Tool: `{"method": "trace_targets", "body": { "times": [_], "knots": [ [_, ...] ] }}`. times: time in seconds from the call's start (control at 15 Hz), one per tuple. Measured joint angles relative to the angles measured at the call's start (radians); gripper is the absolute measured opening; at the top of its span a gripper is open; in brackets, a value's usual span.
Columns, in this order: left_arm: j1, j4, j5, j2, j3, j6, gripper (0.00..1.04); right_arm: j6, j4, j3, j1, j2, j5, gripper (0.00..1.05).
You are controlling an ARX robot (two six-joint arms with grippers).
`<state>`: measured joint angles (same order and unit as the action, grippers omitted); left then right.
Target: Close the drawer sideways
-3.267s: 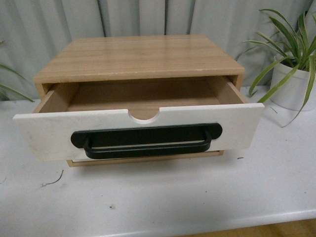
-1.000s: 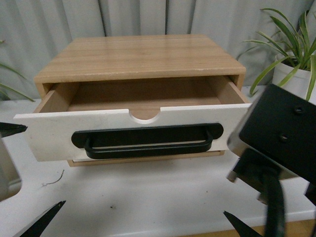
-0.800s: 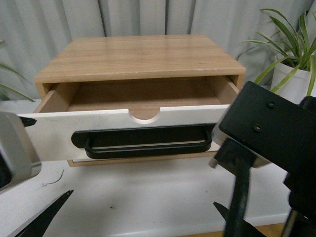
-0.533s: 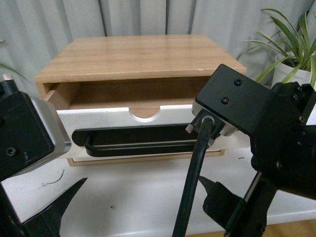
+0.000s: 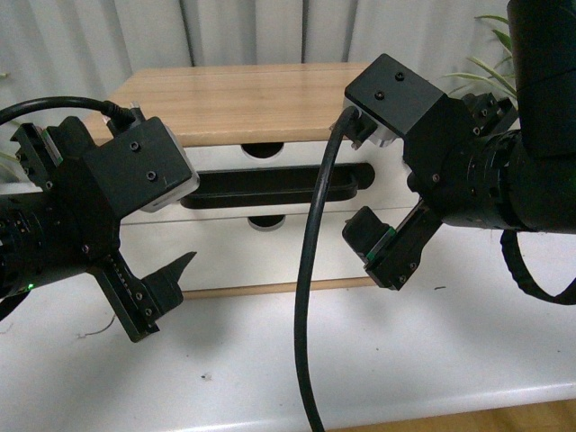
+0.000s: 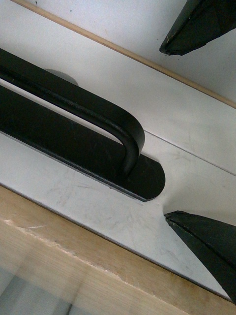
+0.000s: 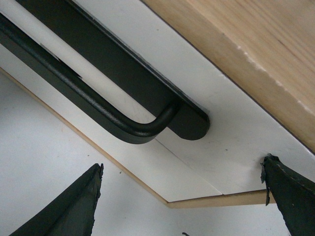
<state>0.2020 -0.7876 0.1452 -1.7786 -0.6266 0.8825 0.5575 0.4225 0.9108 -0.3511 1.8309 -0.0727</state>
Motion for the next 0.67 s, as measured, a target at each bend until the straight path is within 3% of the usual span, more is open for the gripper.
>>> {"method": "trace_targets", "body": {
  "times": [0.27, 0.4, 0.47, 0.53, 0.67],
  "knots": [
    [-0.018, 0.013, 0.002, 0.221, 0.136, -0.079, 0.98, -0.063, -0.024, -0.180, 0.021, -0.175, -0.040, 0.98],
    [-0.062, 0.142, 0.046, 0.467, 0.282, -0.208, 0.98, -0.138, 0.011, -0.331, 0.046, -0.367, -0.032, 0.98],
    [-0.158, 0.341, 0.061, 0.778, 0.393, -0.381, 0.98, -0.238, 0.022, -0.492, 0.067, -0.599, 0.030, 0.98],
    [-0.356, 0.629, 0.026, 1.266, 0.450, -0.643, 0.98, -0.420, -0.116, -0.692, 0.146, -0.975, 0.130, 0.98],
    [-0.510, 0.725, 0.084, 1.425, 0.493, -0.792, 0.98, -0.537, -0.151, -0.752, 0.182, -1.172, 0.198, 0.98]
  ]
}}
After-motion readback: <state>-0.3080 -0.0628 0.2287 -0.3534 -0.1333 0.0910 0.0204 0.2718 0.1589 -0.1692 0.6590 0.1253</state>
